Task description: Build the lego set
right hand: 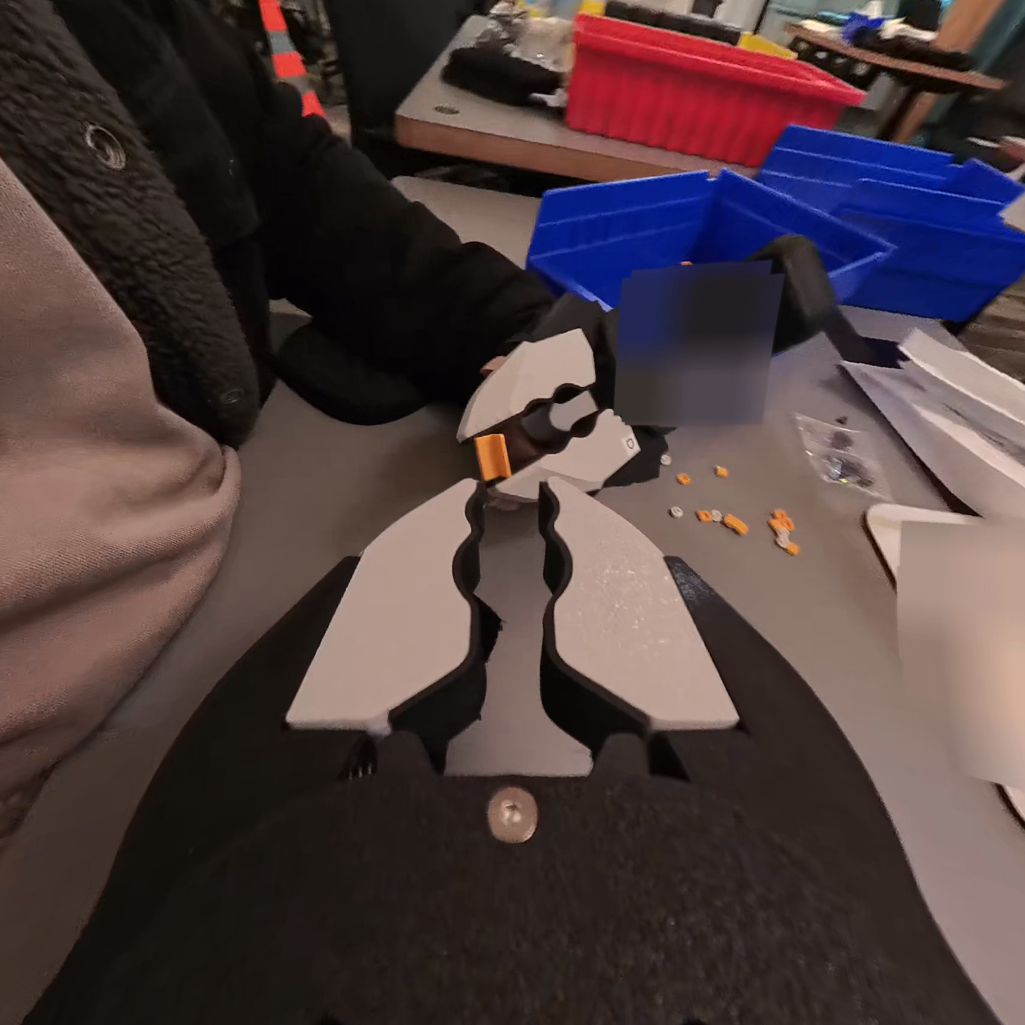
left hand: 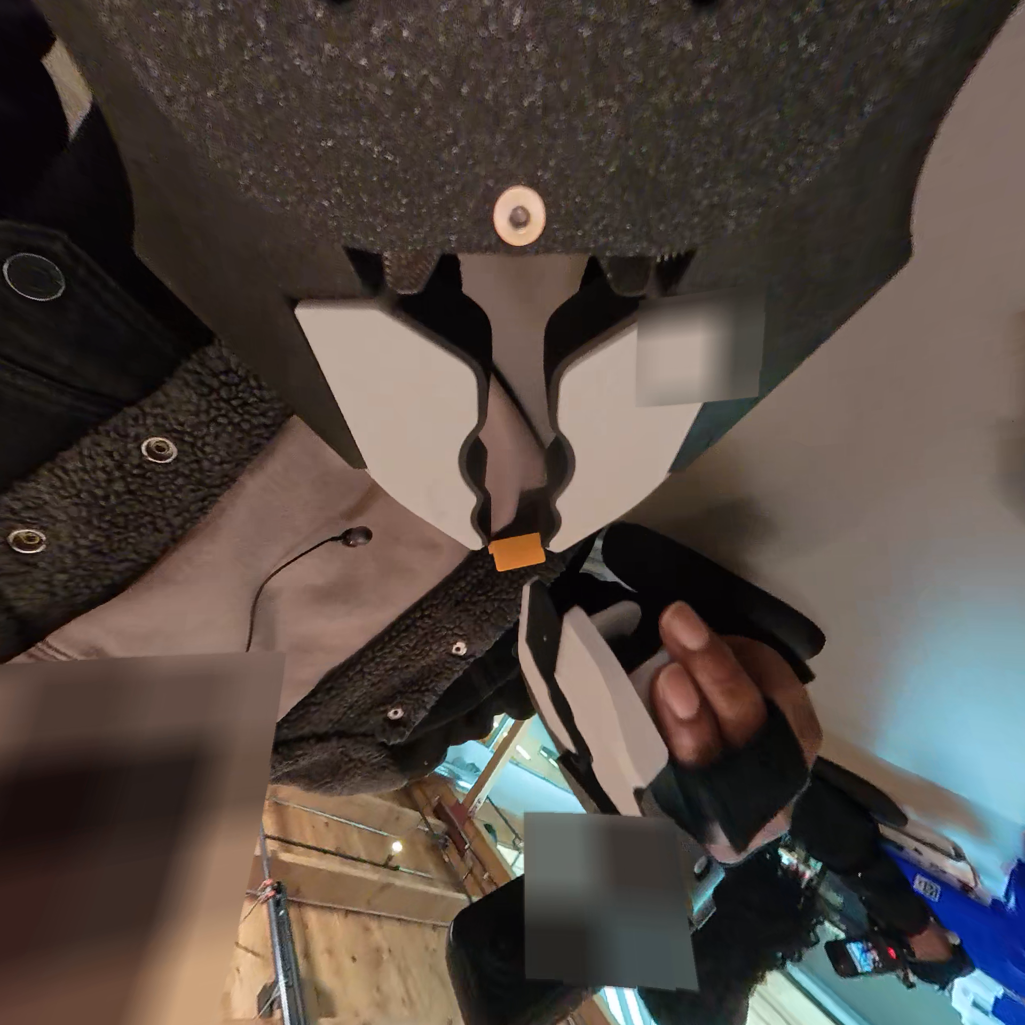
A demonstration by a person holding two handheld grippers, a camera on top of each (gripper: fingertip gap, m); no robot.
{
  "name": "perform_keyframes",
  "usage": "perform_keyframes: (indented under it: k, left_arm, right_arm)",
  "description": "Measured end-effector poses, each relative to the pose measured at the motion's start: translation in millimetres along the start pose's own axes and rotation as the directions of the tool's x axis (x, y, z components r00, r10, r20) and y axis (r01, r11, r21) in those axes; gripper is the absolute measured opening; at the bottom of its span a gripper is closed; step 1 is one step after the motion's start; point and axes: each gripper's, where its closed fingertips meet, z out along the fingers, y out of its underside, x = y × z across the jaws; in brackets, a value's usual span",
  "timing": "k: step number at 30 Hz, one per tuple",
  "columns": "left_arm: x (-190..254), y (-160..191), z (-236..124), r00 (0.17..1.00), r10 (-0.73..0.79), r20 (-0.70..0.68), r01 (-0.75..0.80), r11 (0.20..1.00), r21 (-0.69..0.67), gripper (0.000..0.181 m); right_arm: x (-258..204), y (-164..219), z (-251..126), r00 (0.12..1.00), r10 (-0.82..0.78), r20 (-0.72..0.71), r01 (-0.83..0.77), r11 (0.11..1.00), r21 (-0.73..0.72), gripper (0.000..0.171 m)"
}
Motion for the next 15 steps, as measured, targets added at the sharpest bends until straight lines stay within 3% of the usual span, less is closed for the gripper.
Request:
perform_keyframes:
  k: [15]
  left_arm:
    - [7.8,9.8,2.0,0.999,0.012,-0.037,-0.014,0.998,-0.063,0.016]
  right_arm:
    - [-17.6,-0.8,23.2,0.984,-0.01,0.179,0.032,0.993,-0.117,0.002]
